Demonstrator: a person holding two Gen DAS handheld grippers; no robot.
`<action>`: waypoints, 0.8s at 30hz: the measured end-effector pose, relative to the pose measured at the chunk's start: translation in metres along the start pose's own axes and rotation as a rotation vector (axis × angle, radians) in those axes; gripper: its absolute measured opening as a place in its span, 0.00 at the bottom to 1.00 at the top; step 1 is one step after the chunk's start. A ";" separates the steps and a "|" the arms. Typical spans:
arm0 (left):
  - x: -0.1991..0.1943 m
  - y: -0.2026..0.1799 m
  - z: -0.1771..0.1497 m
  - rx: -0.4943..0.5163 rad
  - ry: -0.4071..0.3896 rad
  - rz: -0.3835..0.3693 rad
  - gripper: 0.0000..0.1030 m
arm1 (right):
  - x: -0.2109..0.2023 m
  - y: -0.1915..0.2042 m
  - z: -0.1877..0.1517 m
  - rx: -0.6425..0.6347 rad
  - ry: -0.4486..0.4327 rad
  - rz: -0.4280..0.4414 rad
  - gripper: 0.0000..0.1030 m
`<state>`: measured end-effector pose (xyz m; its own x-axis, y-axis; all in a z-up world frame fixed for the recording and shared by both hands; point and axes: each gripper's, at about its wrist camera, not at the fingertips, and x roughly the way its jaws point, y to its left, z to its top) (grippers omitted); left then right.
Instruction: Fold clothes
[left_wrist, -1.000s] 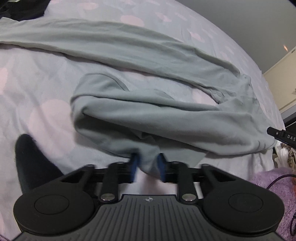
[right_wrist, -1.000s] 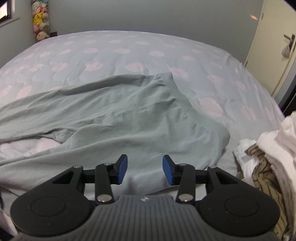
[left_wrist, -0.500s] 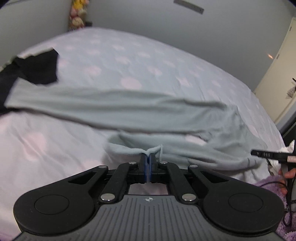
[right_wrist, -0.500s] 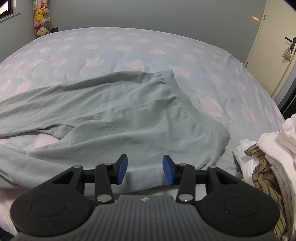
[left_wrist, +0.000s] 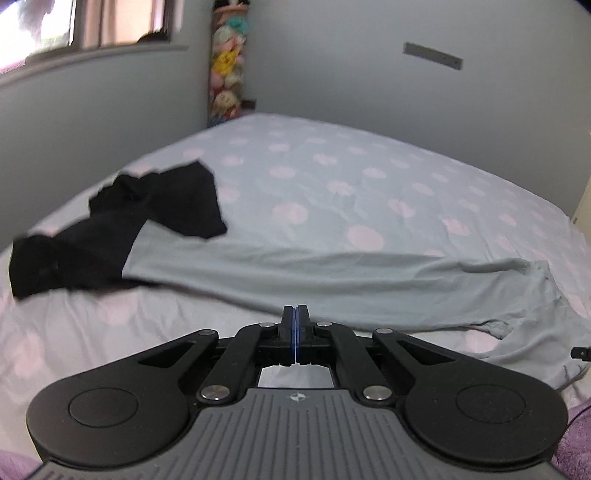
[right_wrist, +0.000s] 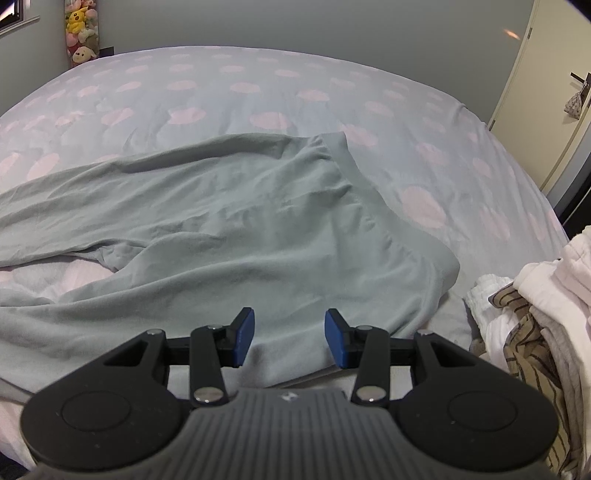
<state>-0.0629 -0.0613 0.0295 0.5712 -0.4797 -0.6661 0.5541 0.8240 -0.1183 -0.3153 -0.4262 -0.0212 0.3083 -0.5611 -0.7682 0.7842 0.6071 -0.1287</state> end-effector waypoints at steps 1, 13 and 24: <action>0.003 0.003 -0.002 -0.014 0.018 -0.010 0.00 | 0.000 0.000 0.000 0.000 -0.001 0.000 0.45; 0.038 0.021 -0.043 -0.152 0.269 -0.093 0.48 | 0.002 0.000 0.000 0.004 0.000 0.007 0.46; 0.044 0.004 -0.051 -0.074 0.239 -0.158 0.01 | -0.002 -0.004 0.000 0.021 -0.007 0.023 0.47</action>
<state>-0.0666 -0.0640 -0.0383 0.3179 -0.5262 -0.7887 0.5739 0.7690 -0.2817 -0.3188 -0.4278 -0.0191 0.3300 -0.5511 -0.7664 0.7877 0.6082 -0.0981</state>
